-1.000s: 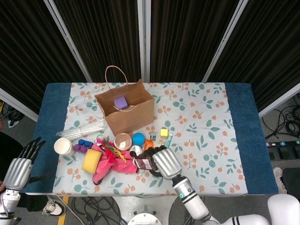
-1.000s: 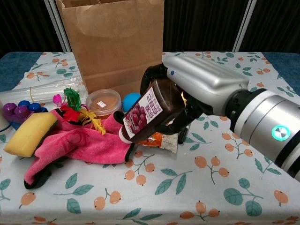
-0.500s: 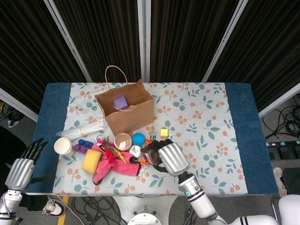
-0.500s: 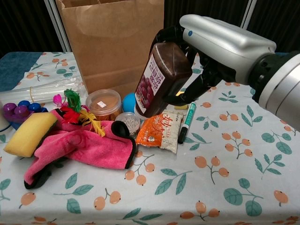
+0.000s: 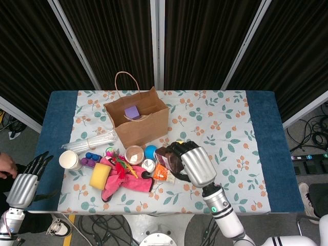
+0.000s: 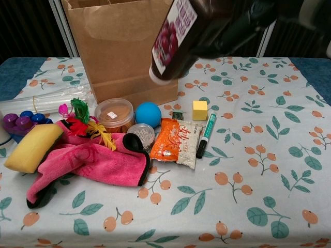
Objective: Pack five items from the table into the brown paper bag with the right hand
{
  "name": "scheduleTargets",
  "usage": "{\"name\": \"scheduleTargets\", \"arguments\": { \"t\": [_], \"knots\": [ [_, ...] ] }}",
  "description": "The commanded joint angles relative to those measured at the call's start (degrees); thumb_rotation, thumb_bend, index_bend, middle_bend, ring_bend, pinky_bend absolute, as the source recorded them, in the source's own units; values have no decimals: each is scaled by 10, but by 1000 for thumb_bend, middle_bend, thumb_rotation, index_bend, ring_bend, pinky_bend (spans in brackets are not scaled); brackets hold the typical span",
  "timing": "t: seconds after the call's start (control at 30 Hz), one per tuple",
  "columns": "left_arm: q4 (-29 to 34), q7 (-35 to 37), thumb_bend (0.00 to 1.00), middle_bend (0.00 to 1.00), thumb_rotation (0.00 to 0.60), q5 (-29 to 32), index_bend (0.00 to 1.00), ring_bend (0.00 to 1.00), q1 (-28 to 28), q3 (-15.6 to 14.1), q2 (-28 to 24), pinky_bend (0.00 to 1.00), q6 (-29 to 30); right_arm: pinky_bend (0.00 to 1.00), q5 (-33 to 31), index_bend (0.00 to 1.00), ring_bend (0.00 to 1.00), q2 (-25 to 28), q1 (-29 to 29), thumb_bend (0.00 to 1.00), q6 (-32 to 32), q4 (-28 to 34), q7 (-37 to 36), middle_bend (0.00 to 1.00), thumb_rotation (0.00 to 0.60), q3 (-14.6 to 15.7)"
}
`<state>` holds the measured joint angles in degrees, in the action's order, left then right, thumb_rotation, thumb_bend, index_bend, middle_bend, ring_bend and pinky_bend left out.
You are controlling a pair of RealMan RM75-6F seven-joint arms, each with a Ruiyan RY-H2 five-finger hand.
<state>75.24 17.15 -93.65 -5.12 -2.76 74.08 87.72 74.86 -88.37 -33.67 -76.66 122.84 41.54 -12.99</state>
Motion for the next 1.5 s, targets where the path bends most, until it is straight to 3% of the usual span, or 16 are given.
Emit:
{"name": "scheduleTargets", "arguments": {
  "t": [0.03, 0.27, 0.43, 0.6, 0.73, 1.03, 1.5],
  "knots": [
    [1, 0, 54, 100, 600, -2, 111, 63, -1, -1, 0, 159, 0, 411, 1, 619, 434, 33, -6, 343, -17, 48, 26, 548, 600, -42],
    [6, -2, 54, 100, 600, -4, 111, 62, -5, 0, -1, 159, -3, 411, -31, 619, 434, 74, -32, 343, -32, 116, 68, 548, 600, -119],
    [8, -4, 54, 100, 600, -6, 111, 62, -9, 1, -3, 158, -5, 411, -81, 619, 434, 86, -70, 344, -32, 121, 91, 548, 600, -176],
    [13, -5, 55, 99, 600, -5, 111, 63, -12, 3, -7, 159, -7, 411, -166, 619, 434, 74, -134, 345, -24, 77, 112, 548, 600, -228],
    [15, -5, 54, 99, 600, -2, 111, 62, -14, 5, -11, 158, -8, 411, -248, 619, 434, 46, -201, 345, -17, 8, 128, 548, 600, -257],
    [12, 2, 57, 100, 600, 10, 111, 62, -15, 10, -14, 159, -13, 411, -328, 620, 434, -16, -304, 348, -10, -118, 115, 548, 600, -267],
    [8, 11, 57, 100, 600, 12, 111, 63, -17, 14, -13, 158, -11, 411, -480, 620, 434, -74, -399, 348, -22, -221, 122, 548, 600, -278]
  ]
}}
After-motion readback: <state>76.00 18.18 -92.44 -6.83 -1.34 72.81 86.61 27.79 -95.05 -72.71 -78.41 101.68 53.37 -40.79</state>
